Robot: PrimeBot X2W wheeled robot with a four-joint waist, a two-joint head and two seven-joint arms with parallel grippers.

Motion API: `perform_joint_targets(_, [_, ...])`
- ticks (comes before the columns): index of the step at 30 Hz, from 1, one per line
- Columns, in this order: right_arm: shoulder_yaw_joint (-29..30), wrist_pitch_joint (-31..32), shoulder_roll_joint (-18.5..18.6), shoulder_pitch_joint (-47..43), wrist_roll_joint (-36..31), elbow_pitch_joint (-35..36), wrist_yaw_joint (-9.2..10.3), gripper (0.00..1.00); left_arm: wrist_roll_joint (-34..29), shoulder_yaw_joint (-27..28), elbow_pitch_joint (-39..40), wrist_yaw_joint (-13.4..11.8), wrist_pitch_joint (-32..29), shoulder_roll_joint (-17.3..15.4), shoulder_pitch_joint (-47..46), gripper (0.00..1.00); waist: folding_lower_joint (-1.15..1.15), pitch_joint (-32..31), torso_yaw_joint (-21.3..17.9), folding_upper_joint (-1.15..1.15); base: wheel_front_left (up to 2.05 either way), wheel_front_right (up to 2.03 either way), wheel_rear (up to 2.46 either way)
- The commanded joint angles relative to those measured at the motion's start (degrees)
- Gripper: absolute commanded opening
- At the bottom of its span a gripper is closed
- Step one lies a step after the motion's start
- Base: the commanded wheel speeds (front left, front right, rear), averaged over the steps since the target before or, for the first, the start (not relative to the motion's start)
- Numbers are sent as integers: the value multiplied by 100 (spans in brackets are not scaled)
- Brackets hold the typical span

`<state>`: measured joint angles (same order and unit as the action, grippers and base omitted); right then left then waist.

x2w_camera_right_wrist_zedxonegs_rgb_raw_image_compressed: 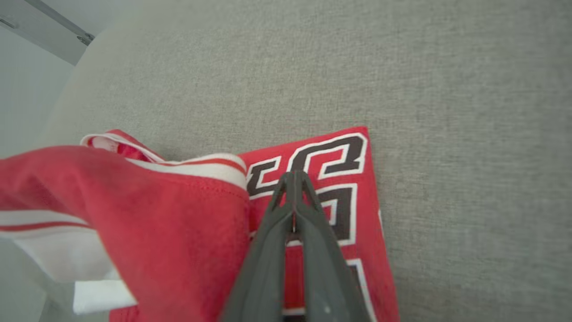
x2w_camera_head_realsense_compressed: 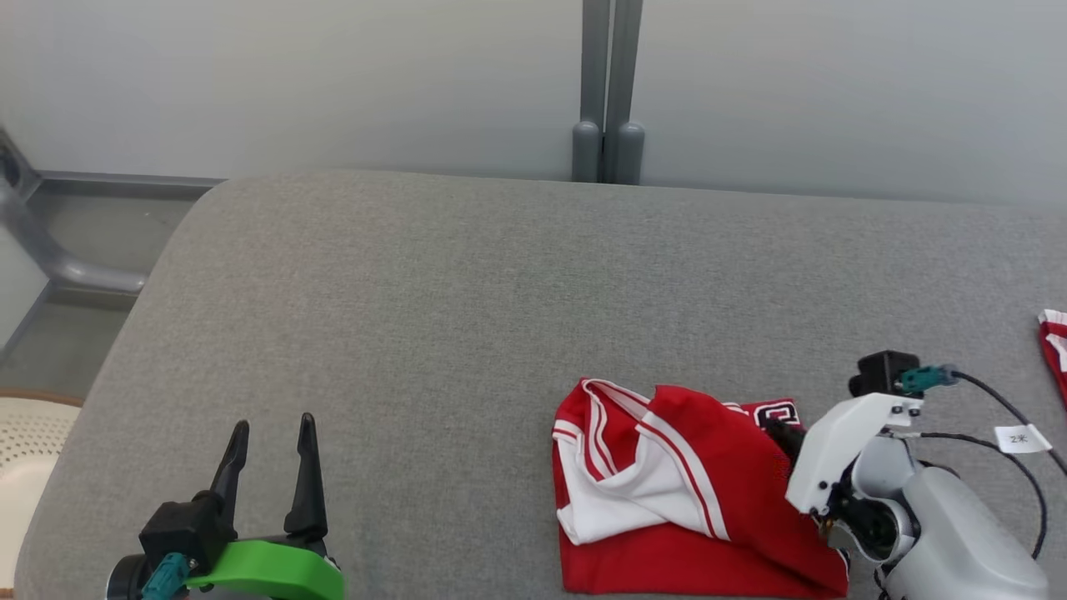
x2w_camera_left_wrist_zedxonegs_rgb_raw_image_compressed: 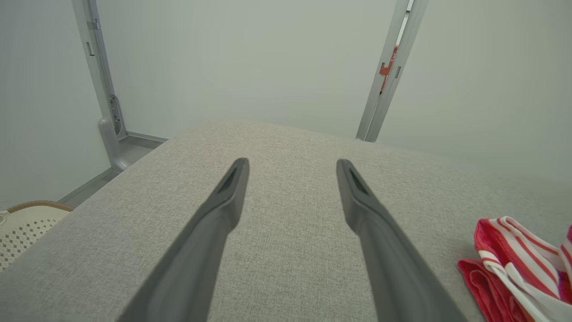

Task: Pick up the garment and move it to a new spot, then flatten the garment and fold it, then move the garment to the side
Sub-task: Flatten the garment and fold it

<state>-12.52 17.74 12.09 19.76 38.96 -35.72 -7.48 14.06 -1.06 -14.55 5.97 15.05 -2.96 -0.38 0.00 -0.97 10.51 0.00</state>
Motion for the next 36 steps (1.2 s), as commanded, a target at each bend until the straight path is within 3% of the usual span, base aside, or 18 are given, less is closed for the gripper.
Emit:
perform_joint_targets(1, [-125,103,27,62,104,-47,-3,0,24,1,-16,2,15,-4,-66,100,0,26,155,0,0,0,0])
perform_joint_targets(5, [-516,217,19,-114,633,166,-3,0,17,15,-30,16,14,-5,-67,100,0,3,237,0,0,0,0])
perform_joint_targets(13, [-1603,258,411,-721,1453,1287,-3,0,-8,75,-32,19,14,-33,-16,100,0,-43,207,0,0,0,0])
perform_joint_targets(17, [-2280,-44,496,-993,1500,1785,-3,0,16,77,-50,12,14,-26,-1,100,0,-46,147,0,0,0,0])
perform_joint_targets(23, [-2986,-857,333,-1016,1569,2001,-3,0,50,85,-53,-2,14,-18,-30,100,0,-51,81,0,0,0,0])
perform_joint_targets(29, [-3144,-1973,572,-703,1479,2190,-3,0,10,158,10,-19,14,-17,0,100,0,-78,-35,0,0,0,0])
perform_joint_targets(36, [-2599,-3012,1081,-445,1081,2342,-3,0,-33,188,74,-29,14,-15,52,100,0,-131,-219,0,0,0,0])
